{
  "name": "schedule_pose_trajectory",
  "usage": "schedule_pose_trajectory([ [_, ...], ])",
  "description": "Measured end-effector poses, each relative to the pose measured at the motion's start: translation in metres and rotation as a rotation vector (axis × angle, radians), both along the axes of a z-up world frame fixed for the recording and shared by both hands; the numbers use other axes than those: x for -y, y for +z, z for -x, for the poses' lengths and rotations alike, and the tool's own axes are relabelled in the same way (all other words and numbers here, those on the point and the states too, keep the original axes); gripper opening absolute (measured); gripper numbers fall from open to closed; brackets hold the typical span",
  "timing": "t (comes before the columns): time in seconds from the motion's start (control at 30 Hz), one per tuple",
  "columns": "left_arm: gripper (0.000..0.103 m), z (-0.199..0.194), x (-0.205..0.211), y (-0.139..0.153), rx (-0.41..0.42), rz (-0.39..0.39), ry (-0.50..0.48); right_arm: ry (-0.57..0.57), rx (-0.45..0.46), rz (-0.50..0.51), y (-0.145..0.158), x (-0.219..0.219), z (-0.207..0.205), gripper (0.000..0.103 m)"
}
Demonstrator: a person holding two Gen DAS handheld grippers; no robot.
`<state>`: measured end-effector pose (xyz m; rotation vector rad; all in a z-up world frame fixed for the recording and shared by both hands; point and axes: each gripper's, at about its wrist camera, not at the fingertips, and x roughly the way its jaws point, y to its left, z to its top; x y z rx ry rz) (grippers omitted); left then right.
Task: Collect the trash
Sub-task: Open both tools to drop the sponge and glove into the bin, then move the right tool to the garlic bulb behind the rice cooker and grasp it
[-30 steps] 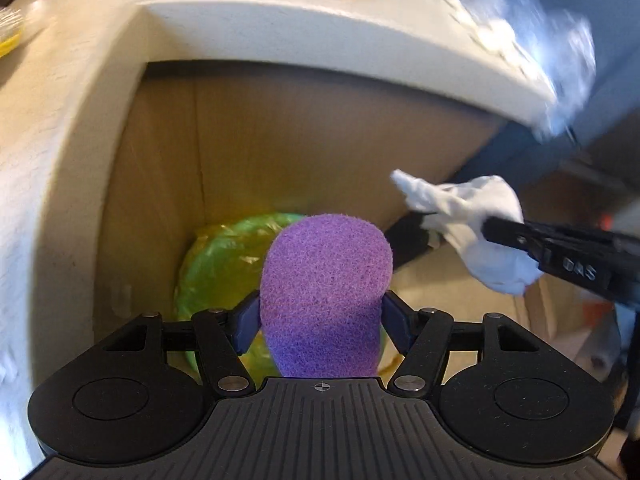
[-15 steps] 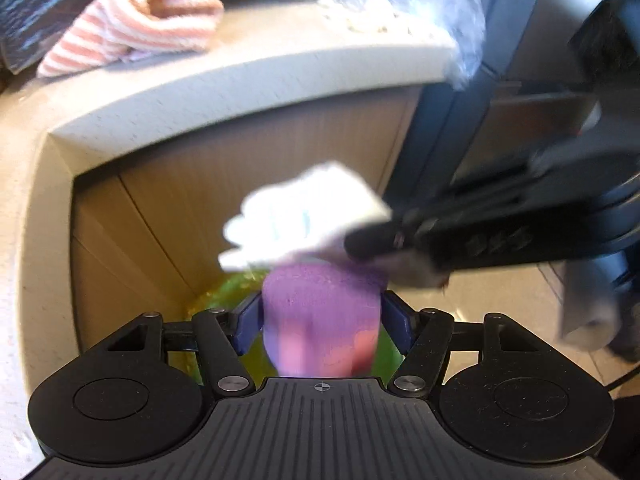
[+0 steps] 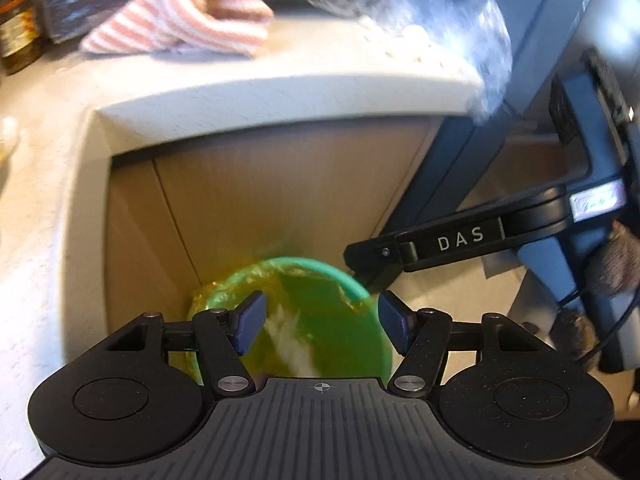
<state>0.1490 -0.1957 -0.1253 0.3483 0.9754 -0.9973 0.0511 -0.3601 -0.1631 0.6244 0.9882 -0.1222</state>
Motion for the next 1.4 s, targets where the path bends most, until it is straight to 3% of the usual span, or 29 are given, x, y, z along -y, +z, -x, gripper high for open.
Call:
schedule_pose_trajectory([
  [0.13,0.067,-0.003,-0.028,0.032,-0.007,0.106,0.106,-0.007,0.028,0.053,0.016,0.003,-0.007,0.063],
  [0.27,0.067,-0.004,-0.073,0.065,0.054,0.207,0.27,0.037,0.068,0.136,0.038,-0.007,-0.025,0.066],
  [0.37,0.067,-0.005,-0.112,0.085,0.126,0.251,0.431,0.105,0.121,0.206,0.058,-0.027,-0.043,0.068],
  [0.47,0.067,-0.006,-0.155,0.097,0.18,0.286,0.619,0.193,0.192,0.283,0.077,-0.054,-0.063,0.076],
  [0.63,0.067,-0.008,-0.222,0.098,0.163,0.293,0.914,0.367,0.297,0.398,0.103,-0.111,-0.092,0.084],
  [0.77,0.067,0.002,-0.265,0.099,0.163,0.28,1.049,0.536,0.395,0.366,0.133,-0.159,-0.13,0.084],
  [0.93,0.067,0.027,-0.299,0.108,0.198,0.278,1.172,0.721,0.445,0.221,0.172,-0.232,-0.211,0.084],
  [1.07,0.067,0.048,-0.321,0.114,0.209,0.281,1.247,0.918,0.421,0.107,0.19,-0.313,-0.281,0.08],
  [1.17,0.067,0.059,-0.331,0.118,0.216,0.291,1.282,1.035,0.325,0.104,0.193,-0.383,-0.343,0.069],
  [1.23,0.067,0.065,-0.336,0.118,0.231,0.297,1.303,1.118,0.296,0.204,0.187,-0.428,-0.375,0.063],
  [1.3,0.067,0.069,-0.341,0.114,0.243,0.305,1.331,1.215,0.308,0.382,0.173,-0.471,-0.396,0.056],
  [1.37,0.067,0.071,-0.344,0.108,0.248,0.306,1.37,1.268,0.344,0.593,0.152,-0.503,-0.41,0.056],
  [1.4,0.067,0.072,-0.346,0.105,0.245,0.31,1.391,1.274,0.342,0.653,0.142,-0.513,-0.419,0.056],
])
